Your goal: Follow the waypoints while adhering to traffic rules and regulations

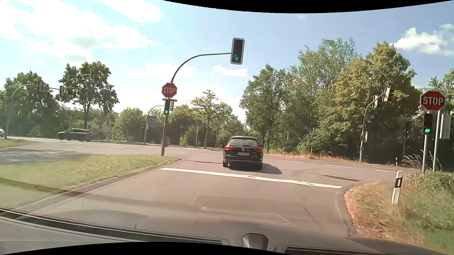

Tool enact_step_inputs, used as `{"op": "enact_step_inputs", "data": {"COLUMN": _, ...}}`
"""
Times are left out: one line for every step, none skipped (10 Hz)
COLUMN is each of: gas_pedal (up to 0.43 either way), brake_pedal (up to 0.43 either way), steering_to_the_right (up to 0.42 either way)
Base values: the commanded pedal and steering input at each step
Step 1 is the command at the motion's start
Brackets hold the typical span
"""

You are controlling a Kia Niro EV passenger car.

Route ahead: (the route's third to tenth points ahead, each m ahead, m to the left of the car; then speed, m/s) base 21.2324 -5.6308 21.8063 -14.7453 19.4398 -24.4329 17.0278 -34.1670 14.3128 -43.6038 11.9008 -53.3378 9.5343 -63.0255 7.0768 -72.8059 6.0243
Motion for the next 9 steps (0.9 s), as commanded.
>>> {"op": "enact_step_inputs", "data": {"gas_pedal": 0.197, "brake_pedal": 0.006, "steering_to_the_right": 0.097}}
{"op": "enact_step_inputs", "data": {"gas_pedal": 0.189, "brake_pedal": 0.006, "steering_to_the_right": 0.111}}
{"op": "enact_step_inputs", "data": {"gas_pedal": 0.177, "brake_pedal": 0.006, "steering_to_the_right": 0.126}}
{"op": "enact_step_inputs", "data": {"gas_pedal": 0.177, "brake_pedal": 0.006, "steering_to_the_right": 0.14}}
{"op": "enact_step_inputs", "data": {"gas_pedal": 0.177, "brake_pedal": 0.006, "steering_to_the_right": 0.154}}
{"op": "enact_step_inputs", "data": {"gas_pedal": 0.169, "brake_pedal": 0.006, "steering_to_the_right": 0.167}}
{"op": "enact_step_inputs", "data": {"gas_pedal": 0.169, "brake_pedal": 0.006, "steering_to_the_right": 0.18}}
{"op": "enact_step_inputs", "data": {"gas_pedal": 0.157, "brake_pedal": 0.006, "steering_to_the_right": 0.192}}
{"op": "enact_step_inputs", "data": {"gas_pedal": 0.13, "brake_pedal": 0.006, "steering_to_the_right": 0.205}}
